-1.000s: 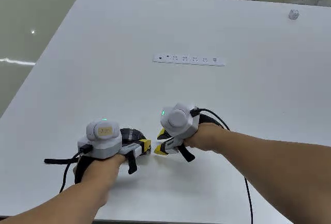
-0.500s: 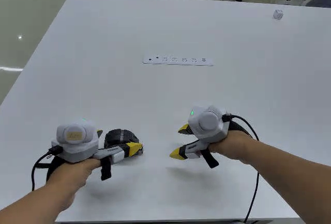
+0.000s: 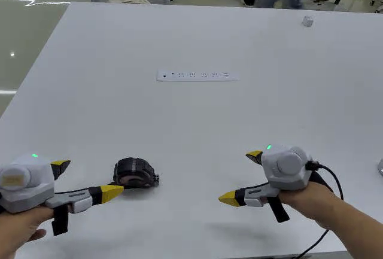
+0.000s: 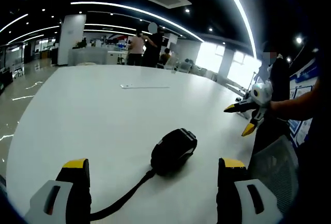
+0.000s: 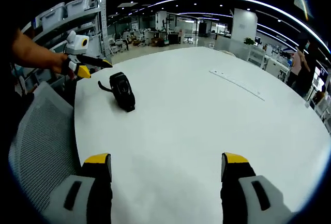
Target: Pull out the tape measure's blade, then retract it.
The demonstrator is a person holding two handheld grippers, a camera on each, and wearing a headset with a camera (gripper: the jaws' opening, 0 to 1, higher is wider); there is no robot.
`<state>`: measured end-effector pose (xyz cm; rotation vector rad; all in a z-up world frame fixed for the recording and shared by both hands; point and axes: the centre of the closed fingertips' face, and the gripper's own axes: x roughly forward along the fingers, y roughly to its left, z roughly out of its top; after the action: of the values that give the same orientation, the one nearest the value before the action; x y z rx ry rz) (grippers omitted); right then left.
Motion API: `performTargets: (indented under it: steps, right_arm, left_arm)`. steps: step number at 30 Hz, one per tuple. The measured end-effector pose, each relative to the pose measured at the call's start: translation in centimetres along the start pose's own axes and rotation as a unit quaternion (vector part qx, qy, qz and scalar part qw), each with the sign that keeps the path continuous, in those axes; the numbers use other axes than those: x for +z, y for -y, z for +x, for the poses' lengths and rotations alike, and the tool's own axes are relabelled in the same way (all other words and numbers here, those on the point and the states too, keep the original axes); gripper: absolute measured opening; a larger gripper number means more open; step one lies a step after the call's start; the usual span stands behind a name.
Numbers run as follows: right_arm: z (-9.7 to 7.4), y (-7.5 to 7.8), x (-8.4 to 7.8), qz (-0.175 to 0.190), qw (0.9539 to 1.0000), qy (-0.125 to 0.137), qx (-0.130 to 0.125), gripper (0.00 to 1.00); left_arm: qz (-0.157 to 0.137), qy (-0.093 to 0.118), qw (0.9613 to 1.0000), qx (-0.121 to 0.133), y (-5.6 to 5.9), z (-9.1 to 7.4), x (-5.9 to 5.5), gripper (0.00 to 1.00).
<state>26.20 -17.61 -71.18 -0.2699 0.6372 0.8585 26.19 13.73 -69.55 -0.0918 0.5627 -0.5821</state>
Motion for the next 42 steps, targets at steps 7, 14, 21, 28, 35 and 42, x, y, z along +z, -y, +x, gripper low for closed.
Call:
performTargets:
  steps: [7,14,21,28,35,42]
  right_arm:
    - [-4.6,1.0,-2.3,0.041,0.9984,0.02,-0.033,1.0]
    - [-7.3,-0.2,-6.0,0.042,0.9976,-0.002,-0.054,1.0]
    - [-10.0,0.1,-6.8,0.055,0.9956,0.006,-0.075,1.0]
    - [-11.3,0.5,-7.3,0.05,0.9948,0.006,-0.089,1.0]
    - [-11.1,0.5,-7.4,0.048,0.9948,0.002,-0.09,1.0]
    - [-11.0,0.3,-7.3,0.05,0.9949,0.004,-0.088,1.0]
  left_arm:
    - [-0.016,0.007,0.9998,-0.006,0.2,-2.9,-0.9,1.0]
    - [0.001,0.002,1.0,0.003,-0.4,-4.8,-1.1,1.0]
    - [0.009,-0.003,1.0,-0.001,-0.1,-6.2,-1.5,1.0]
    - [0.003,-0.003,1.0,0.004,-0.1,-6.5,-1.9,1.0]
    - [0.009,-0.006,0.9999,0.0,0.0,-6.5,-2.0,1.0]
    - [0.009,-0.006,0.9999,-0.001,0.0,-7.0,-2.1,1.0]
